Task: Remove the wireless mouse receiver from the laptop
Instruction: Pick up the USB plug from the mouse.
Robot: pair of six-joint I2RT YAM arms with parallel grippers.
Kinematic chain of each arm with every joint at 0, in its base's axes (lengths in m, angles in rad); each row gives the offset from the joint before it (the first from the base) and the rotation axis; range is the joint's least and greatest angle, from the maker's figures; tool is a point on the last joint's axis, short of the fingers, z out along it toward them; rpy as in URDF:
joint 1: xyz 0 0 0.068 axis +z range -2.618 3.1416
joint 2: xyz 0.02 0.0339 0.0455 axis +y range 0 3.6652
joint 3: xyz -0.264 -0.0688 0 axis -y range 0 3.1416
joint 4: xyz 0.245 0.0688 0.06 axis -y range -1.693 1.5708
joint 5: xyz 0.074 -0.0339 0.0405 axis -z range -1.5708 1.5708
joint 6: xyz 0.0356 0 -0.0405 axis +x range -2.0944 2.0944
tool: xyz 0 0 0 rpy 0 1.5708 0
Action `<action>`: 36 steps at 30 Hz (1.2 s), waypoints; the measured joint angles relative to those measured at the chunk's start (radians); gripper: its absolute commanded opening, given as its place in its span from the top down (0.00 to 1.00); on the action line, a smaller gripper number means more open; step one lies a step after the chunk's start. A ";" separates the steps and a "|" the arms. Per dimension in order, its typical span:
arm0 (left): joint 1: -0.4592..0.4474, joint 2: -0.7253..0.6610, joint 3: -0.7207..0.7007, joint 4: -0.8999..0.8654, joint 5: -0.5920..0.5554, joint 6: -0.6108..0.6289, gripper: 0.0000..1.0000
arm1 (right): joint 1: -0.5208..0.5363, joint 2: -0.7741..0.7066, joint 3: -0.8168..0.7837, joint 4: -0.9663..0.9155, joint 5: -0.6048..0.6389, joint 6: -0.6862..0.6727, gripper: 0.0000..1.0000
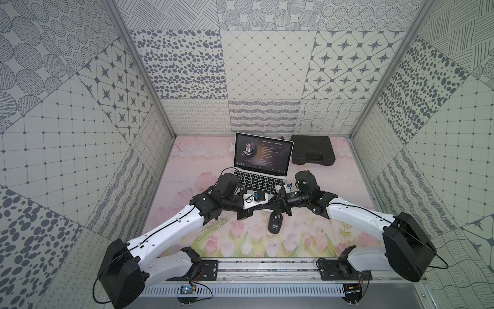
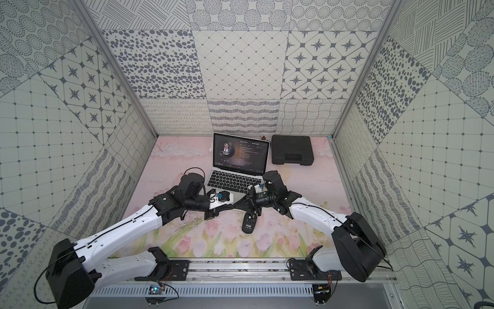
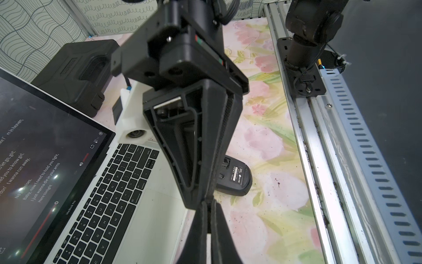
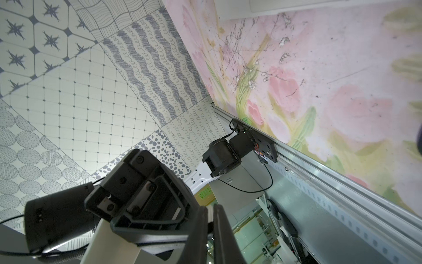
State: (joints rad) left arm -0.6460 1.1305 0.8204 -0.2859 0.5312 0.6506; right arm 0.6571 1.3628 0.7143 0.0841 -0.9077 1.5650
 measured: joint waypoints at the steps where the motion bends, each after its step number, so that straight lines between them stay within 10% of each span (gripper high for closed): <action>1: 0.000 0.001 0.000 0.000 0.000 0.000 1.00 | 0.000 0.003 -0.001 0.003 -0.001 0.003 0.98; 5: 0.000 0.003 0.000 0.001 -0.002 -0.001 1.00 | -0.003 0.006 -0.001 0.008 -0.002 0.003 0.96; 9: 0.000 0.010 0.000 0.013 -0.008 -0.003 1.00 | -0.014 0.005 0.000 -0.014 -0.004 -0.024 0.70; 13: 0.016 0.051 0.040 0.003 0.003 -0.036 1.00 | -0.064 -0.019 0.044 -0.229 0.043 -0.268 0.60; 23: 0.097 0.279 0.291 -0.194 0.215 -0.108 1.00 | -0.095 -0.331 0.043 -0.414 0.222 -0.947 0.63; 36: 0.111 0.359 0.366 -0.394 0.466 -0.116 1.00 | -0.084 -0.312 0.003 -0.281 0.115 -1.075 0.68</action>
State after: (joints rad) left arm -0.5354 1.4891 1.1862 -0.6796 0.9970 0.5346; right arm 0.5732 1.0512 0.7177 -0.1970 -0.7929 0.4896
